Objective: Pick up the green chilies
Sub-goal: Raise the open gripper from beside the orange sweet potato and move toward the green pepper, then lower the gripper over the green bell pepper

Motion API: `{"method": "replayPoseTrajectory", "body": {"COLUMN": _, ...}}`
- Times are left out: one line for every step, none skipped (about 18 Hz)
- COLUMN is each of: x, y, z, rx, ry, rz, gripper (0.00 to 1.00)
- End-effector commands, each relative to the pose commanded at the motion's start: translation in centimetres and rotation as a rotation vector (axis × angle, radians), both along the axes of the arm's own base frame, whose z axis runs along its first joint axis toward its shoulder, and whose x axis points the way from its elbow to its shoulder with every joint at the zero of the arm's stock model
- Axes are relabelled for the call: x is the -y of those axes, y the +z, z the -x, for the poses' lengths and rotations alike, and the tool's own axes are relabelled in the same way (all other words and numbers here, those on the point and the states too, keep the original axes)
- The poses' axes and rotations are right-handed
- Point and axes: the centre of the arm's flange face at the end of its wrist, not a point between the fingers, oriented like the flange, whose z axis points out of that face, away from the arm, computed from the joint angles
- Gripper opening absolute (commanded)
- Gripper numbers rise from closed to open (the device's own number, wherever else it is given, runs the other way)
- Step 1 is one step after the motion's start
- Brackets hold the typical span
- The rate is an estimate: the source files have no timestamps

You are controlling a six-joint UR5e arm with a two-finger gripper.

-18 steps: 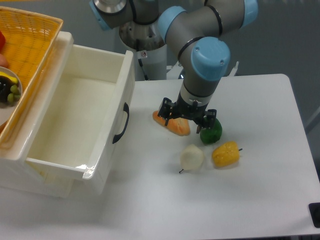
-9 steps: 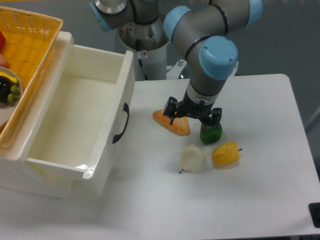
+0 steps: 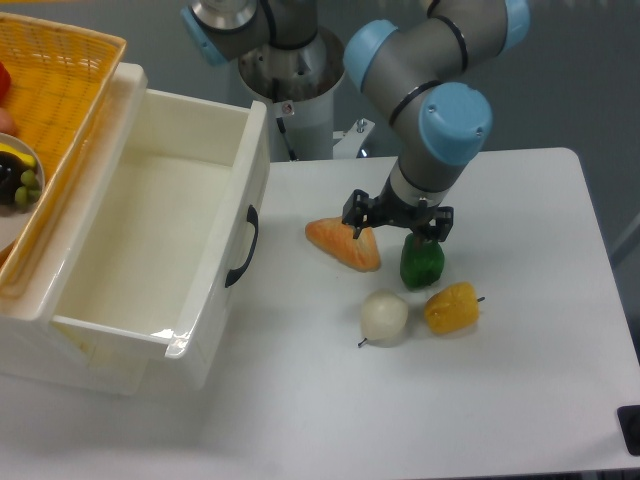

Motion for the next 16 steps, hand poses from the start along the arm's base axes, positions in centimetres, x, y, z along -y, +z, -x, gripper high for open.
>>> {"method": "replayPoseTrajectory", "body": {"x": 0.3, "y": -0.2, "z": 0.3, "rx": 0.003, "ry": 0.008, "rz": 0.001, "gripper": 1.0}}
{"method": "replayPoseTrajectory", "body": {"x": 0.4, "y": -0.4, "z": 0.3, "rx": 0.005, "ry": 0.01, "rz": 0.001, "gripper": 1.0}}
{"method": "replayPoseTrajectory", "body": {"x": 0.5, "y": -0.6, "z": 0.4, "rx": 0.009, "ry": 0.011, "rz": 0.003, "gripper": 1.0}}
{"method": "replayPoseTrajectory", "body": {"x": 0.5, "y": -0.9, "z": 0.2, "rx": 0.012, "ry": 0.011, "rz": 0.006, "gripper": 1.0}}
{"method": "replayPoseTrajectory", "body": {"x": 0.6, "y": -1.1, "z": 0.3, "rx": 0.011, "ry": 0.011, "rz": 0.005, "gripper": 1.0}}
{"method": "replayPoseTrajectory", "body": {"x": 0.7, "y": -1.1, "z": 0.5, "rx": 0.0, "ry": 0.008, "rz": 0.006, "gripper": 1.0}}
{"method": "replayPoseTrajectory", "body": {"x": 1.2, "y": -1.3, "z": 0.8, "rx": -0.008, "ry": 0.016, "rz": 0.008, "gripper": 1.0}}
{"method": "replayPoseTrajectory", "body": {"x": 1.6, "y": -1.4, "z": 1.2, "rx": -0.009, "ry": 0.026, "rz": 0.013, "gripper": 1.0}}
{"method": "replayPoseTrajectory", "body": {"x": 1.8, "y": -1.6, "z": 1.4, "rx": -0.008, "ry": 0.031, "rz": 0.016, "gripper": 1.0}}
{"method": "replayPoseTrajectory", "body": {"x": 2.3, "y": -2.2, "z": 2.1, "rx": -0.003, "ry": 0.046, "rz": 0.015, "gripper": 1.0}}
{"method": "replayPoseTrajectory", "body": {"x": 2.6, "y": -2.9, "z": 2.7, "rx": 0.003, "ry": 0.059, "rz": 0.018, "gripper": 1.0}}
{"method": "replayPoseTrajectory", "body": {"x": 2.7, "y": -3.5, "z": 3.2, "rx": 0.008, "ry": 0.063, "rz": 0.022, "gripper": 1.0}}
{"method": "replayPoseTrajectory", "body": {"x": 3.2, "y": -4.1, "z": 3.7, "rx": 0.012, "ry": 0.073, "rz": 0.026, "gripper": 1.0}}
{"method": "replayPoseTrajectory", "body": {"x": 3.5, "y": -4.2, "z": 4.1, "rx": 0.01, "ry": 0.082, "rz": 0.025, "gripper": 1.0}}
{"method": "replayPoseTrajectory", "body": {"x": 3.8, "y": -4.3, "z": 4.5, "rx": 0.009, "ry": 0.104, "rz": 0.025, "gripper": 1.0}}
{"method": "replayPoseTrajectory", "body": {"x": 4.0, "y": -4.3, "z": 4.8, "rx": 0.005, "ry": 0.131, "rz": 0.026, "gripper": 1.0}}
